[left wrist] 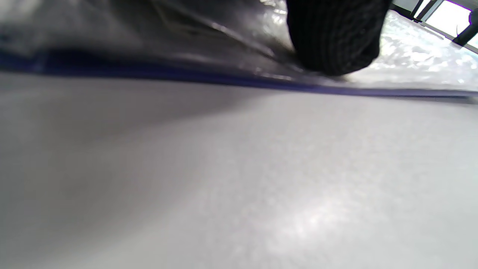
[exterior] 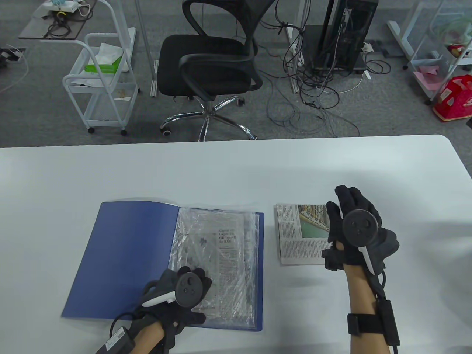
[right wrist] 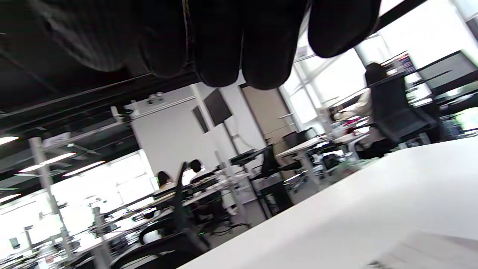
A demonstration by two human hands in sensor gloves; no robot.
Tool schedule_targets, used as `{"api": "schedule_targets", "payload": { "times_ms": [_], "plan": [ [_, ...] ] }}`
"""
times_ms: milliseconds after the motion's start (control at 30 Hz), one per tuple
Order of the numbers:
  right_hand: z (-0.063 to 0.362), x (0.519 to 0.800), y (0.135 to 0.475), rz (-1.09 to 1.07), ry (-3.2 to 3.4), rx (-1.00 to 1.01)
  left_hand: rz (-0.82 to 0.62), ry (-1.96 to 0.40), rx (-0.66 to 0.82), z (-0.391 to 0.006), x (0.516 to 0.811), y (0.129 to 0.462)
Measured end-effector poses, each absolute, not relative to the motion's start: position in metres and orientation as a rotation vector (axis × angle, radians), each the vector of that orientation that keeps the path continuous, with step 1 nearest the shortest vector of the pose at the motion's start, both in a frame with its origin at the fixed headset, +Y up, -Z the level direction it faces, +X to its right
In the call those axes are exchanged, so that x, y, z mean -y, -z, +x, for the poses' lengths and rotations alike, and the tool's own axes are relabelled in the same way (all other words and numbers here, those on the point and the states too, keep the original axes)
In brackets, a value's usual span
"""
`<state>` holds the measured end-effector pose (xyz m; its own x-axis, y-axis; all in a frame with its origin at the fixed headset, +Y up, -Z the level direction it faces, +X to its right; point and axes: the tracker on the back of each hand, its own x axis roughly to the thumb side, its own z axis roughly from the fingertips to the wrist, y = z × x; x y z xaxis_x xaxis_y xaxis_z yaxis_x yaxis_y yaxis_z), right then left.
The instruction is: Pull newspapers from file folder
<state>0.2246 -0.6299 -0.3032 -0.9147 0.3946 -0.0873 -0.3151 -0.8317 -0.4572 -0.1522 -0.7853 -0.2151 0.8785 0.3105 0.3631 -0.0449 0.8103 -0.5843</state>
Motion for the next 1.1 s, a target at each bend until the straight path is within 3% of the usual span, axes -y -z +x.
{"api": "schedule_targets", "payload": {
  "times_ms": [133, 467, 800, 1000, 1100],
  "plan": [
    [0.2, 0.632, 0.292, -0.137, -2.711, 0.613, -0.602, -0.192, 0.467, -0.152, 0.785, 0.215],
    [0.165, 0.699, 0.28, -0.043, -2.851, 0.47, -0.603, -0.179, 0.469, -0.151, 0.785, 0.215],
    [0.165, 0.703, 0.279, -0.056, -2.878, 0.499, -0.608, -0.207, 0.474, -0.15, 0.781, 0.216],
    [0.168, 0.7, 0.278, -0.056, -2.869, 0.511, -0.387, -0.351, 0.395, -0.134, 0.74, 0.231],
    [0.167, 0.699, 0.276, -0.043, -2.849, 0.513, -0.387, -0.374, 0.344, -0.119, 0.738, 0.241]
  ]
}}
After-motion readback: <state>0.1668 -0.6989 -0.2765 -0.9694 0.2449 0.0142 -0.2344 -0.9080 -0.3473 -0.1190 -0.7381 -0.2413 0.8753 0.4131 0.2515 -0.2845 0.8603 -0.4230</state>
